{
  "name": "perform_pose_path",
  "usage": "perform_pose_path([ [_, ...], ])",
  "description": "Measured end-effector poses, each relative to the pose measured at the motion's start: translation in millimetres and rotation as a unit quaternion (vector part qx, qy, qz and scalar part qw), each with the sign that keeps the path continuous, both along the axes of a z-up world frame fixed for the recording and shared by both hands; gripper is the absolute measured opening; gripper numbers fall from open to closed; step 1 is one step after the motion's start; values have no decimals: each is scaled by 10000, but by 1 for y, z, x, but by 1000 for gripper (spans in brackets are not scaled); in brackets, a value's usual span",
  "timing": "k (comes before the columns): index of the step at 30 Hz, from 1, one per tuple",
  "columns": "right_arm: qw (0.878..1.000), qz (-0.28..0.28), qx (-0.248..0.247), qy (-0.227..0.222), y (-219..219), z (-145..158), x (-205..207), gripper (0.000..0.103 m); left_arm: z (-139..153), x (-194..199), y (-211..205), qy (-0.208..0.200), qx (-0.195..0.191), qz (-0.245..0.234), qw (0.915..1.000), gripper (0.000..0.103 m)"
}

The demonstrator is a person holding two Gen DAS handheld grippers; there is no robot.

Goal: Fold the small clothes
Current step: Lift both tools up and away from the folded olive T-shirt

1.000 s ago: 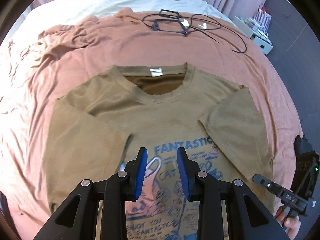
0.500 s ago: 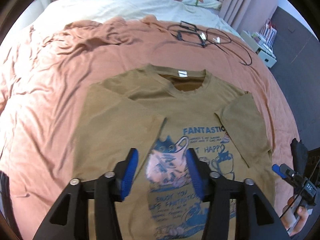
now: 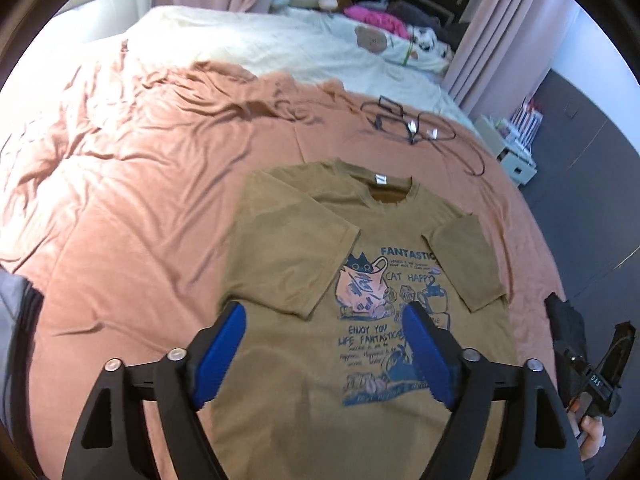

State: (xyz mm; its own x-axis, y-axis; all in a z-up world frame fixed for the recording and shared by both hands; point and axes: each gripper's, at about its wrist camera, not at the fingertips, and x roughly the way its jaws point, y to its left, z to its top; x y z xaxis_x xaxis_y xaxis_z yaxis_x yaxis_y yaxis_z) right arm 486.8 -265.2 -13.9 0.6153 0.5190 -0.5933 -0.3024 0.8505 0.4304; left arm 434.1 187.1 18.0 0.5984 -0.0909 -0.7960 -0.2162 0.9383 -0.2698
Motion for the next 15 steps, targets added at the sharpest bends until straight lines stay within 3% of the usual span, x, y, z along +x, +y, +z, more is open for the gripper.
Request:
perform_pose_path([
  [6,9989,110,-316,-313,-6,26,-55,68,13,-54,13,-188,3,181,9997,87],
  [10,9975,124,-636,-281,-10,34,-86,69,18,-92,18,-367,43,339,9987,96],
  [12,9957,46,-847,-371,-11,40,-104,82,20,-106,18,-439,68,353,9984,99],
  [15,9940,-42,-986,-470,-11,50,-126,90,25,-133,14,-567,129,342,9977,102],
])
